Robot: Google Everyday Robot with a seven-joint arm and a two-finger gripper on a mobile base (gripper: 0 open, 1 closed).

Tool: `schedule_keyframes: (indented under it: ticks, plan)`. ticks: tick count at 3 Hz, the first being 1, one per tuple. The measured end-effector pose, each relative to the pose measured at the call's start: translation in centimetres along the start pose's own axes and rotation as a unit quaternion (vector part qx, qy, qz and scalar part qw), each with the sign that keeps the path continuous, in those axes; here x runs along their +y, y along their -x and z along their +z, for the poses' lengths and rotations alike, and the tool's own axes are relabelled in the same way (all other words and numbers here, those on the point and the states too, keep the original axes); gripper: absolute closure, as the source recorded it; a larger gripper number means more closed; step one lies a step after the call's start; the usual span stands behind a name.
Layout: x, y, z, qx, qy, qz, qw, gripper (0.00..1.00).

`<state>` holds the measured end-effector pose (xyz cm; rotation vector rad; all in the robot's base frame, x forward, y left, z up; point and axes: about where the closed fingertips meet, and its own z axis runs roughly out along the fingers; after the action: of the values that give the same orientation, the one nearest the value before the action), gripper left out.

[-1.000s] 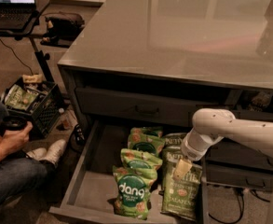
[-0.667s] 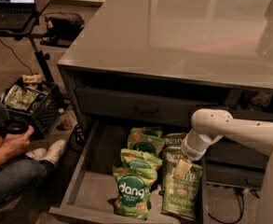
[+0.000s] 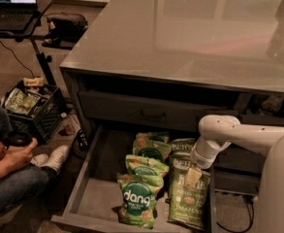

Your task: Pick green jalapeno chip bag from middle drawer and place on counter

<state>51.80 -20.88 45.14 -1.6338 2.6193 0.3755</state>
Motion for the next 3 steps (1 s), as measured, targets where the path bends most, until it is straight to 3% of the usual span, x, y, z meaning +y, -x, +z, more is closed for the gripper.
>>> schedule_keyframes:
  ticks: [2, 3]
  plan:
    - [0.3, -2.3, 1.7, 0.026, 0.012, 0.012, 0.9995, 0.21]
    - [0.7, -3.0, 2.0, 0.037, 0.01, 0.009, 0.9992, 0.4]
